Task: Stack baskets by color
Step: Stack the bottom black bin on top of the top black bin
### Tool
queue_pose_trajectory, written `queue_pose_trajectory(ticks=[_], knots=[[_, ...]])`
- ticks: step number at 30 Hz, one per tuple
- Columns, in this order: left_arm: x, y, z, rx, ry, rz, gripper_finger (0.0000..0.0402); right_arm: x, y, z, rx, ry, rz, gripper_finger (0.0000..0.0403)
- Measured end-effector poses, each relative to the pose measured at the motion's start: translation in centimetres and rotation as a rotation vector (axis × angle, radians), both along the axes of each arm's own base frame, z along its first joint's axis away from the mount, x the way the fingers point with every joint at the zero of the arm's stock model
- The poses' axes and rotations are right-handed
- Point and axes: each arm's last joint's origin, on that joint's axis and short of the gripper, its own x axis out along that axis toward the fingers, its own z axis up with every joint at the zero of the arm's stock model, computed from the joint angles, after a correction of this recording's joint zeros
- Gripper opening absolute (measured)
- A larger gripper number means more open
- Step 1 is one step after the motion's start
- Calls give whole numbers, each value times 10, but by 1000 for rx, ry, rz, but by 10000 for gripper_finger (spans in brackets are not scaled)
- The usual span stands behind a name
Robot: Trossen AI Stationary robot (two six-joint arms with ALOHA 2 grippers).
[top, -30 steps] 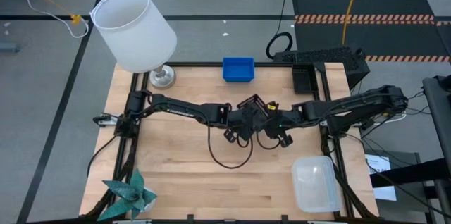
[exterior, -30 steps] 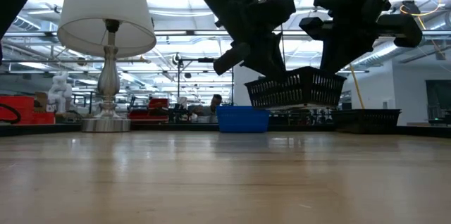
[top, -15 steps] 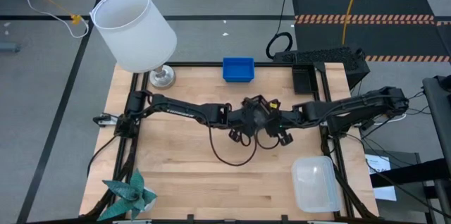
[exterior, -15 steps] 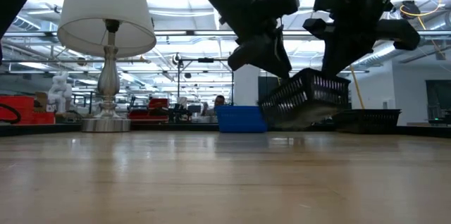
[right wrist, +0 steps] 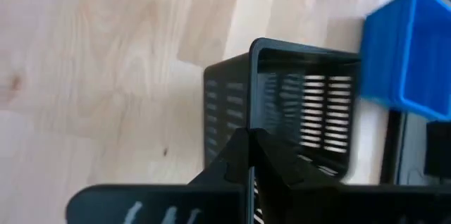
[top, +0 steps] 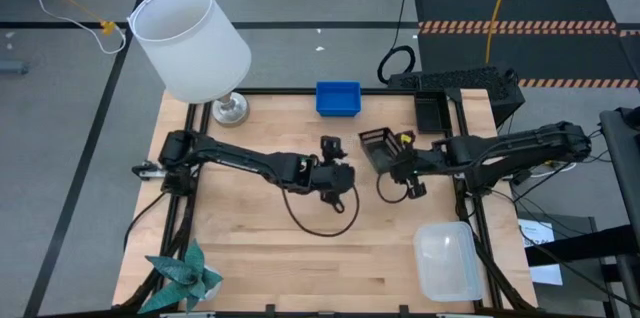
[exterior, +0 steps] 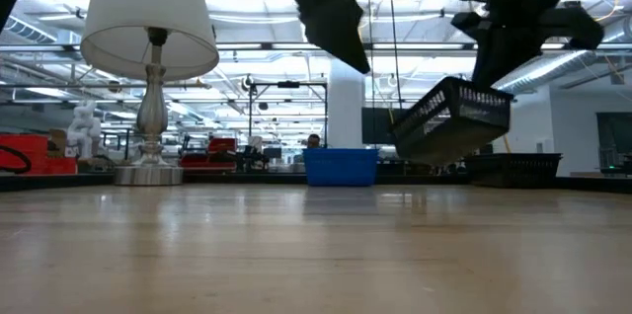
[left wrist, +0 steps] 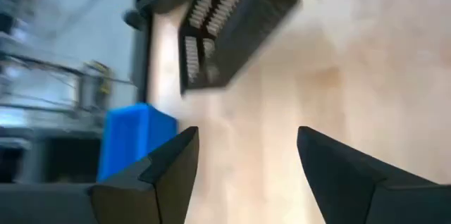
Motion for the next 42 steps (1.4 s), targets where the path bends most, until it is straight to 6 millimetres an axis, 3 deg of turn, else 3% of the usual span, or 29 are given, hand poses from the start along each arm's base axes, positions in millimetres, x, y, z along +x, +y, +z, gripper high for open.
queue_pose_trajectory(ticks=[8,14,18,30,42], knots=[[-19,-39,-19,-250,41,111,209,-22,-6,8,-121,12,-135,0],[-32,-80,-49,-256,-45,90,185,-39,-12,14,-243,65,-132,0],[-37,-95,-62,-277,-101,51,184,-52,-20,19,-306,78,-179,0],[-29,-98,-61,-291,-220,-7,184,-69,-46,23,-363,128,-343,0],[-29,-99,-60,-295,-220,-8,184,-76,-63,-13,-425,166,-383,0]])
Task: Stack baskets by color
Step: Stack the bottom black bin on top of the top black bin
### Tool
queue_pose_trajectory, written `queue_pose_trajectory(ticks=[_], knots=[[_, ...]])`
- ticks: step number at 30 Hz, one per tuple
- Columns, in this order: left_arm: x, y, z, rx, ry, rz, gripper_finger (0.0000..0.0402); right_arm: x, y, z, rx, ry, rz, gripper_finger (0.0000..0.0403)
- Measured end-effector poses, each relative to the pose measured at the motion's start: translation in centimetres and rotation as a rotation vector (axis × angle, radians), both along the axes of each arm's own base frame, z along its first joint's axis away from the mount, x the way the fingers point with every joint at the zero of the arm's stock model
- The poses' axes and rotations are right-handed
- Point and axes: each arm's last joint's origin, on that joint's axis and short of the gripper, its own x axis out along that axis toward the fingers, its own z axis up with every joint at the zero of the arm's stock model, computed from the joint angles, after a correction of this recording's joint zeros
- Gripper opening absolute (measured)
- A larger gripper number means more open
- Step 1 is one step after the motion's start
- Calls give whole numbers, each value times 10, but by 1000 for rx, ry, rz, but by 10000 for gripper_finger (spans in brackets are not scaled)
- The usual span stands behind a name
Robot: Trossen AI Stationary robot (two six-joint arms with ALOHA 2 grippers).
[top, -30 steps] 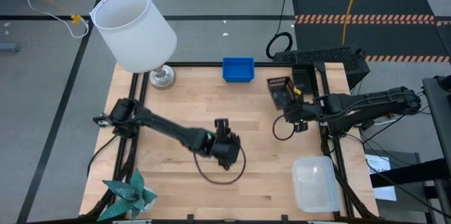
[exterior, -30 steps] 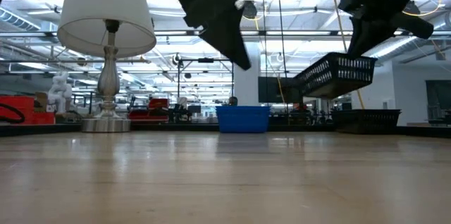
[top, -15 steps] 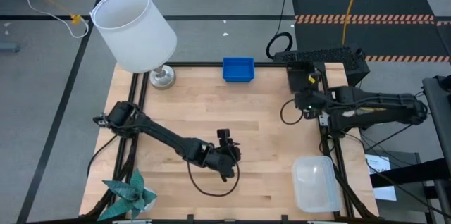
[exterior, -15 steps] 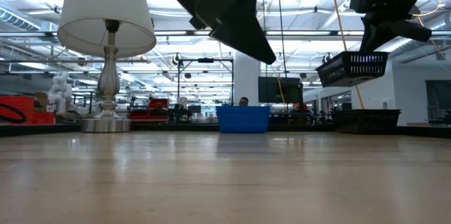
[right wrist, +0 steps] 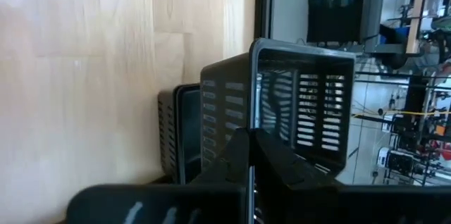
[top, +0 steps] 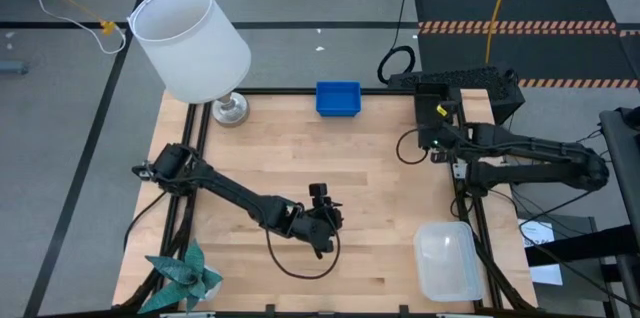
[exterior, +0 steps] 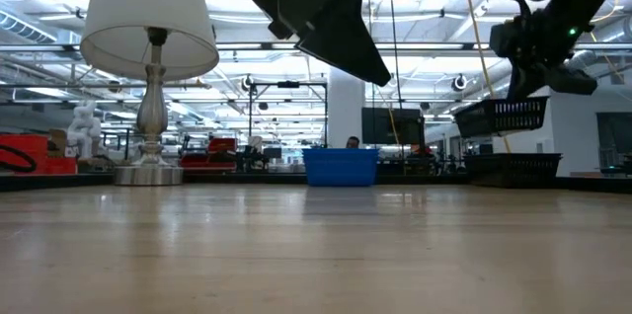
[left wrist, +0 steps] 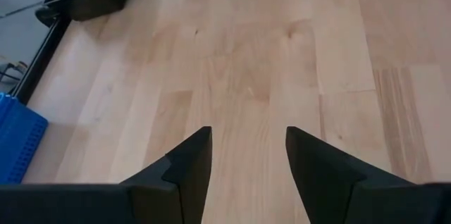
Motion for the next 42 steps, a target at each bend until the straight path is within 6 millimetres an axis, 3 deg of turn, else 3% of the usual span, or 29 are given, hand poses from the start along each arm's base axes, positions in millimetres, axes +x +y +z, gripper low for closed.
queue_pose_trajectory(ticks=[6,20,42], knots=[[0,0,0,0,0,-1,184,-7,-4,-11,23,8,17,0],[-1,-3,0,-4,2,-12,184,-24,-8,-16,36,-52,43,1],[-1,-4,0,-5,2,-14,184,-28,-19,-16,81,-112,17,4]])
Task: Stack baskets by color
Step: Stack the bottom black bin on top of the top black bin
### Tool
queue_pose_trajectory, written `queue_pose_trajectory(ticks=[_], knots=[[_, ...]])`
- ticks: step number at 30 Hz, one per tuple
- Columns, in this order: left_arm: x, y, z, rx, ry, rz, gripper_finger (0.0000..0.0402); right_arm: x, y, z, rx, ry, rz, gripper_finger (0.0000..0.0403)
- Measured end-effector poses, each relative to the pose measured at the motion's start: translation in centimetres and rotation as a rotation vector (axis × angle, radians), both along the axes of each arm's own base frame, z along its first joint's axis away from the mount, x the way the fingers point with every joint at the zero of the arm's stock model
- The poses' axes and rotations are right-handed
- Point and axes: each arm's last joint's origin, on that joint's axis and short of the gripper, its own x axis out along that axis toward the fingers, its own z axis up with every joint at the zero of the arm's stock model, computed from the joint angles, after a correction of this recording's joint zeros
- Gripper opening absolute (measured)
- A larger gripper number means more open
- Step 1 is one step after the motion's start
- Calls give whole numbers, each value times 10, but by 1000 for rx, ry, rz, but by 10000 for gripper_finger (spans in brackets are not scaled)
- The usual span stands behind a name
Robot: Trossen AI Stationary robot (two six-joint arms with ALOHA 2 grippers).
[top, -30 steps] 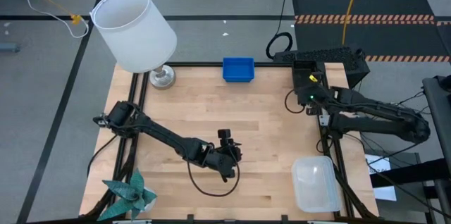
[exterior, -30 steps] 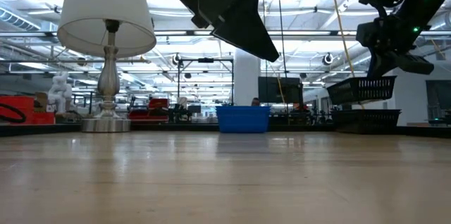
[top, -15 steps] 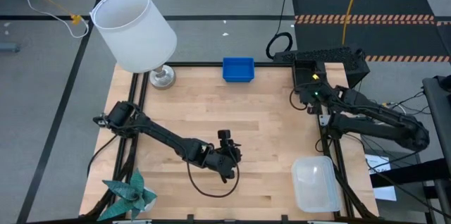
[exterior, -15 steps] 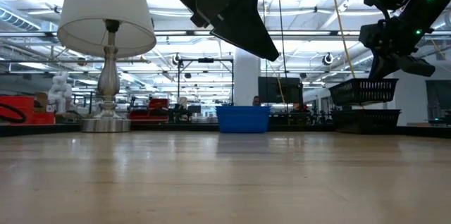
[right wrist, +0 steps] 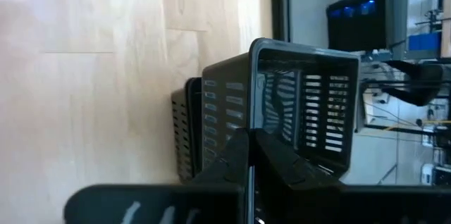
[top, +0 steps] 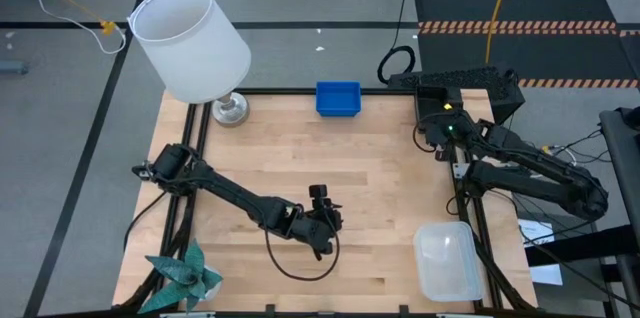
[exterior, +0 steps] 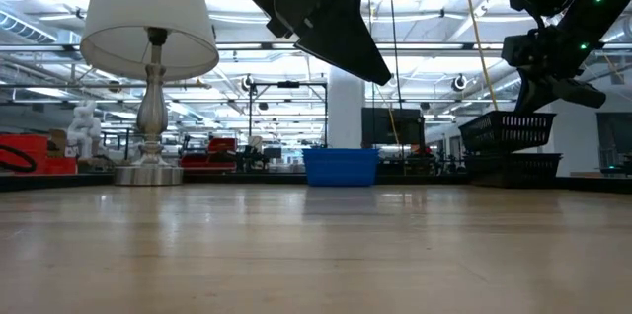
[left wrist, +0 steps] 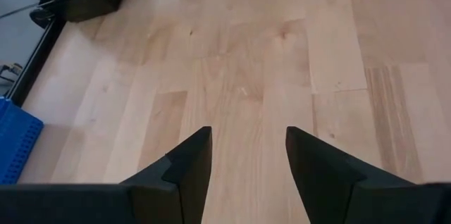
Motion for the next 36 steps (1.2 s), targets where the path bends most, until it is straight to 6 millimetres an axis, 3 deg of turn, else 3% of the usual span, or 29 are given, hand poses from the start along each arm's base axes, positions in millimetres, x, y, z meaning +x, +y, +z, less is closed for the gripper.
queue_pose_trajectory(ticks=[7,36], knots=[[-1,-2,0,0,0,-5,184,0,-3,-12,-8,25,15,4],[-1,-2,0,0,-2,-6,184,2,-6,-14,-29,64,-6,4]])
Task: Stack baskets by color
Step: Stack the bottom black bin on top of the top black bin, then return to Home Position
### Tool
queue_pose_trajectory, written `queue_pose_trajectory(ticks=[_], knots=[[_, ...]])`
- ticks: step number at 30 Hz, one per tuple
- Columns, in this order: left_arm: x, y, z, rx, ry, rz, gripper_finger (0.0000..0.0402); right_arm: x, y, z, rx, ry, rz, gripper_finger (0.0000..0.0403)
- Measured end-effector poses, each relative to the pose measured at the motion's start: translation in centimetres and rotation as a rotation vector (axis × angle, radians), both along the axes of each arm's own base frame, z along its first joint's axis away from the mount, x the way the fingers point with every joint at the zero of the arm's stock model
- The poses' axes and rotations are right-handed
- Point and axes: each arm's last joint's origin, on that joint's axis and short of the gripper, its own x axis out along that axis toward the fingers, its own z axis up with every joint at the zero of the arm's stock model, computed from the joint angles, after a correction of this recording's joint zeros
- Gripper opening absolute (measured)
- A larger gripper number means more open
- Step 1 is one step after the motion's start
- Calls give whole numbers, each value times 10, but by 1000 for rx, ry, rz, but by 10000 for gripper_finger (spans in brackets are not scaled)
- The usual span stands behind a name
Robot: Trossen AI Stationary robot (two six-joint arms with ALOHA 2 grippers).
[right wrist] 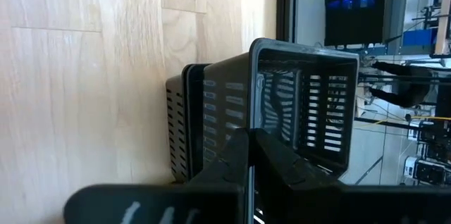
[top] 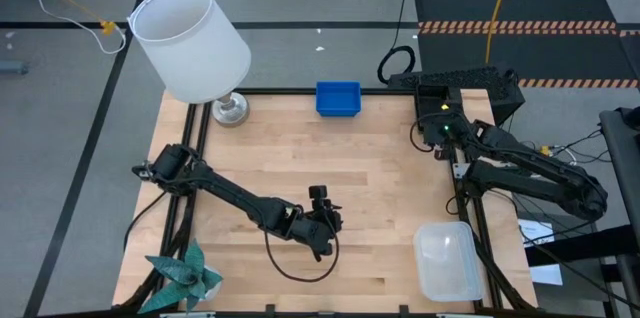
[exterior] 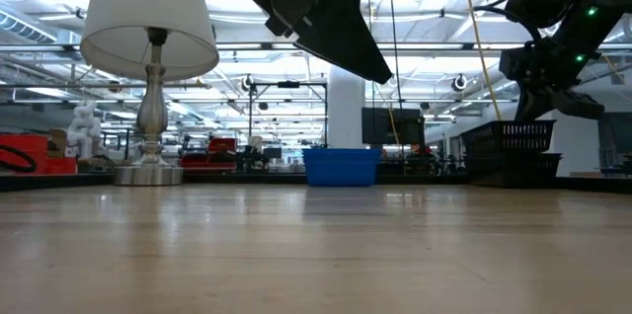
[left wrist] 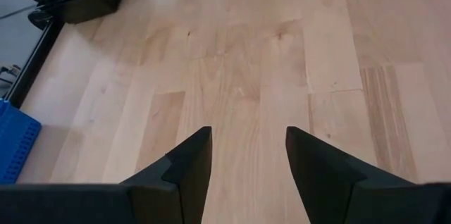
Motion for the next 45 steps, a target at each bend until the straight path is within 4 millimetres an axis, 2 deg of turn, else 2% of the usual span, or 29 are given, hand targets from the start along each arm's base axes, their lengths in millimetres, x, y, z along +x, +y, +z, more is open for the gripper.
queue_pose_trajectory(ticks=[14,21,29,35,45], knots=[[0,0,0,0,-1,0,184,0,-5,-4,36,14,-21,6],[0,0,0,0,-1,-1,184,1,-5,-4,33,1,-26,39],[0,0,0,0,-1,-1,184,-2,-5,-17,43,42,-24,76],[0,0,0,0,-1,-1,184,-3,-4,-15,27,23,-22,90],[0,0,0,5,0,-5,184,-7,5,-4,-21,-77,28,91]])
